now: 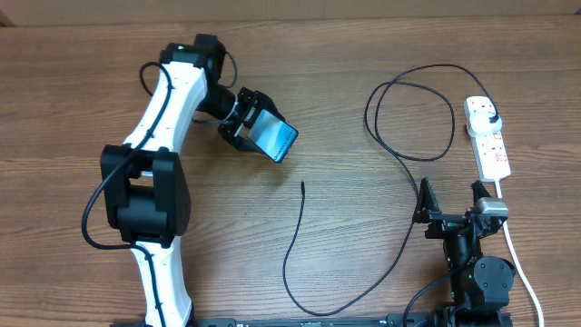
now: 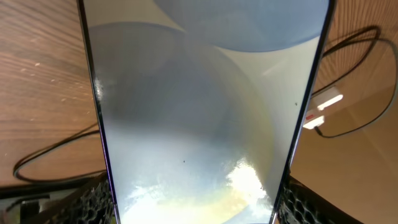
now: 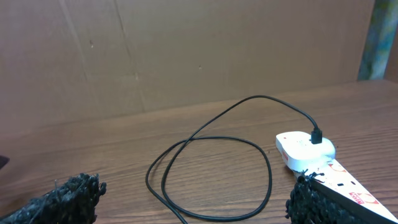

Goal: Plug charger to phone and switch on socket
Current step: 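Carry the phone with the left gripper toward the table center, then move the right gripper toward the phone held by the left gripper, then close the right gripper on the phone's free edge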

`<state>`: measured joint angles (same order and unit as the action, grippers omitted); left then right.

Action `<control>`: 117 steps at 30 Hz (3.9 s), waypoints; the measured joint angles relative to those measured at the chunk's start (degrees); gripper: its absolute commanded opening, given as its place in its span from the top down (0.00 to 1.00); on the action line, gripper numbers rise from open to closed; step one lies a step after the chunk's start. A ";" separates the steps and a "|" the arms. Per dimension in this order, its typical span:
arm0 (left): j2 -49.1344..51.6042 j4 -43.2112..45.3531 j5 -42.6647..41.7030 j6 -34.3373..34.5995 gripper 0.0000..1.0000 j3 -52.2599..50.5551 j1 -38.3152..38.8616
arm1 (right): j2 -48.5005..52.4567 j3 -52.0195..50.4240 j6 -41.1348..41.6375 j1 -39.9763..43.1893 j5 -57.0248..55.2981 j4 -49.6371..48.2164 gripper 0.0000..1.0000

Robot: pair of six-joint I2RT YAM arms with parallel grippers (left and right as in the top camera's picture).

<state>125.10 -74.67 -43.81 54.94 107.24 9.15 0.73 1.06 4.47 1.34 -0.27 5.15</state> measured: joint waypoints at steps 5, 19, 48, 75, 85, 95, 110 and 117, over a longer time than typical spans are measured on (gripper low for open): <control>0.00 1.38 1.09 0.00 0.96 0.00 1.77 | 0.00 0.00 0.02 0.02 0.00 0.00 0.00; 0.00 1.70 1.64 1.84 0.96 0.00 3.63 | 0.00 0.00 0.02 0.00 1.40 -4.61 0.00; 0.00 4.87 1.66 6.23 0.96 0.00 3.63 | 17.92 38.42 0.46 0.00 4.48 24.00 0.00; 0.00 4.85 1.66 6.25 0.96 0.00 3.63 | 79.71 61.99 16.90 0.00 47.50 31.19 0.00; 0.00 4.90 1.66 9.20 0.96 0.00 3.76 | 87.08 61.99 24.52 -1.95 48.17 30.67 0.00; 0.00 4.92 1.90 17.53 0.96 0.00 6.78 | 87.08 61.99 25.42 -7.58 46.71 29.79 0.00; 0.00 7.30 1.90 29.64 0.96 0.02 12.70 | 87.08 61.99 25.55 -9.49 40.57 30.91 0.00; 0.00 9.62 1.90 32.46 0.96 0.02 14.97 | 87.08 61.99 25.44 -9.49 37.92 35.76 0.00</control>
<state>125.10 -65.06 -41.91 87.39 107.26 24.12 87.81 63.05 29.91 -8.14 37.65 40.91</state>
